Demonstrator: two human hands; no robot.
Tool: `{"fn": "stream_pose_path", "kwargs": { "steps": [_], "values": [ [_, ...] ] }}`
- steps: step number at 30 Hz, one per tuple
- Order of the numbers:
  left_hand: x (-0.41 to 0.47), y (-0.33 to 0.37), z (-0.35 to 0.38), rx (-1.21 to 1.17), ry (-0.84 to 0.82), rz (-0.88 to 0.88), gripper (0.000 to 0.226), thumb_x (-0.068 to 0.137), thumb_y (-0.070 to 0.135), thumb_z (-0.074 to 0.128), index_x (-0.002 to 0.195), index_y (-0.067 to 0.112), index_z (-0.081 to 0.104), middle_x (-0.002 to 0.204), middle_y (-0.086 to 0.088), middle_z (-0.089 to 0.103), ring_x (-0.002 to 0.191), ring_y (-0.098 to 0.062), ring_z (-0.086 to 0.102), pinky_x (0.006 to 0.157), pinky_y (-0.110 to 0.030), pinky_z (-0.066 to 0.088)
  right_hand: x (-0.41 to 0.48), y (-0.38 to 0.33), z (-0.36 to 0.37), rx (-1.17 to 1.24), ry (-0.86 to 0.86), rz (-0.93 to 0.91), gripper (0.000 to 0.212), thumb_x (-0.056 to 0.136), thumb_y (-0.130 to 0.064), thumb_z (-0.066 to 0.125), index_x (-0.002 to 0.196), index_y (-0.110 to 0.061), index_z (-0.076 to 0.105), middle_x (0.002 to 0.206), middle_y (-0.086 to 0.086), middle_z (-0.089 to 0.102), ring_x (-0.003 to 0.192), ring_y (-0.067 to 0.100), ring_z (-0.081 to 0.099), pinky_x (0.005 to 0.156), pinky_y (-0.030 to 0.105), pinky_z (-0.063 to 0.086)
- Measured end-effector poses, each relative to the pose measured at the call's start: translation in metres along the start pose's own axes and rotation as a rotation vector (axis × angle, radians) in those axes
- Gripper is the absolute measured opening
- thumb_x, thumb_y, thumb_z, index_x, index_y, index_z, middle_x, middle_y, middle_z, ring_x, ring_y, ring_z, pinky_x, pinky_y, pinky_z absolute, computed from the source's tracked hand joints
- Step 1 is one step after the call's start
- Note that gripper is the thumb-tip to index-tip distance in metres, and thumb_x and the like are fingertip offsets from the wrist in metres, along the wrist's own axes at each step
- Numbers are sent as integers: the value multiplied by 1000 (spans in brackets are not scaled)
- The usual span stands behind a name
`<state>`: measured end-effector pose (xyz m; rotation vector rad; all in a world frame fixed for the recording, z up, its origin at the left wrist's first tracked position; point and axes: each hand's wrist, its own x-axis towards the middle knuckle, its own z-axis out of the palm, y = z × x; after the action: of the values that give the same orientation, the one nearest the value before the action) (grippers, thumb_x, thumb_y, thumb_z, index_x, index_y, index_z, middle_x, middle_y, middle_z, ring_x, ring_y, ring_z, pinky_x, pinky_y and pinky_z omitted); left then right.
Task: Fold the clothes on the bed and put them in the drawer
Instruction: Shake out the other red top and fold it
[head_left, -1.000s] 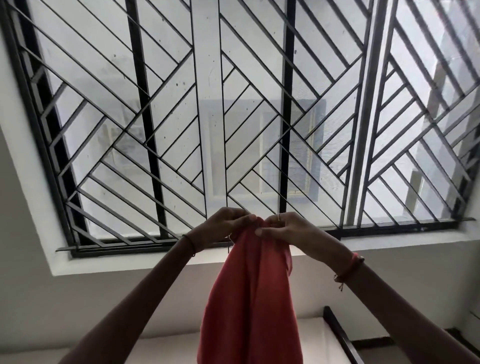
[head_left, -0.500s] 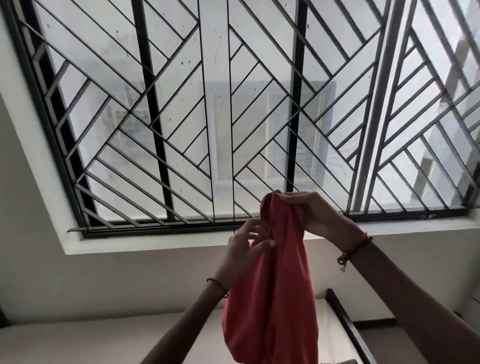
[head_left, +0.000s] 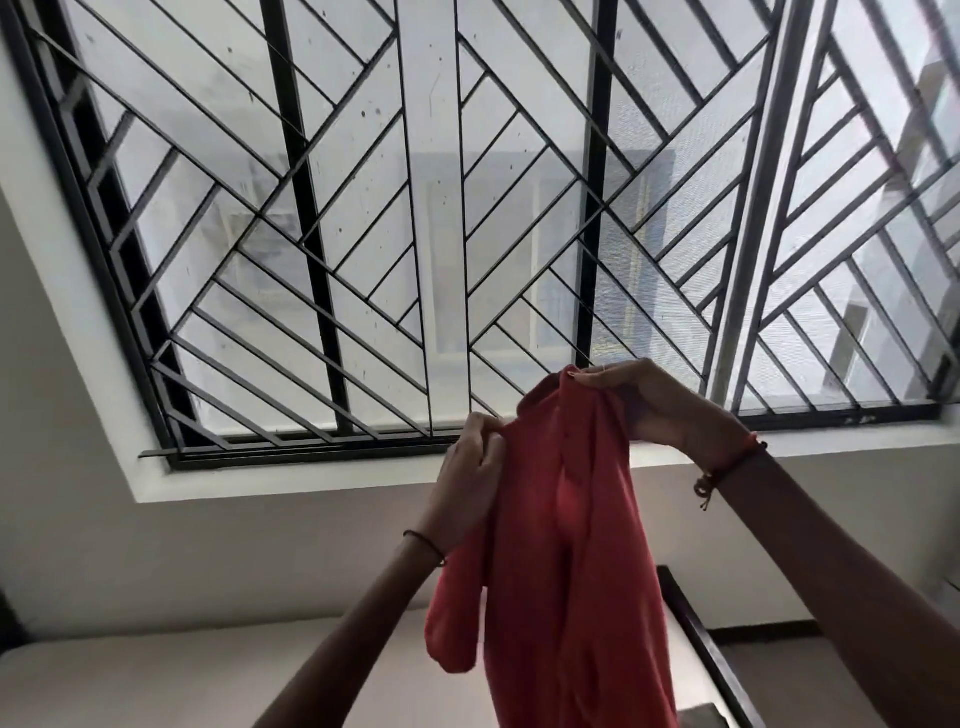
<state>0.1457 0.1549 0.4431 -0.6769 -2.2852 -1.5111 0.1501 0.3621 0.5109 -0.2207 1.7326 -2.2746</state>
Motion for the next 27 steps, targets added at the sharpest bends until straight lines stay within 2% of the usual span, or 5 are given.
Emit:
{"fn": "stream_pose_path", "kwargs": {
  "steps": [3, 9, 16, 23, 27],
  "values": [
    [-9, 4, 4, -72, 69, 97, 10, 96, 20, 45, 106, 24, 44, 71, 7, 47, 60, -3, 42, 62, -26, 36, 6, 2, -5, 32, 34, 49, 52, 32, -16, 92, 79, -5, 74, 75, 7, 71, 68, 17, 69, 76, 29, 56],
    [-13, 1, 10, 633, 250, 383, 14, 82, 25, 65, 93, 34, 63, 96, 8, 52, 91, -12, 51, 83, -32, 27, 13, 11, -7, 53, 67, 54, 54, 34, -12, 89, 83, -2, 71, 78, 8, 71, 70, 17, 67, 78, 26, 53],
    [-5, 2, 20, 113, -10, 78, 18, 88, 21, 63, 101, 19, 75, 95, 10, 59, 77, -7, 52, 69, -24, 39, 10, 21, 12, 2, 12, 30, 12, 76, -5, 57, 81, 1, 65, 68, 8, 67, 59, 16, 64, 59, 22, 54],
    [-2, 0, 22, -100, -90, -38, 10, 85, 10, 66, 84, 5, 75, 52, 21, 60, 49, 12, 47, 54, -12, 36, 16, 21, 6, -205, -9, 8, 15, 65, -10, 68, 78, -3, 65, 68, 6, 64, 60, 14, 61, 62, 22, 49],
    [0, 2, 21, -137, -88, -39, 12, 83, 22, 65, 85, 13, 73, 62, 20, 63, 59, 11, 54, 63, -14, 43, 20, 19, -5, -249, 13, 0, 31, 55, -25, 81, 79, -10, 66, 71, 2, 61, 63, 12, 58, 64, 24, 42]
  ]
}}
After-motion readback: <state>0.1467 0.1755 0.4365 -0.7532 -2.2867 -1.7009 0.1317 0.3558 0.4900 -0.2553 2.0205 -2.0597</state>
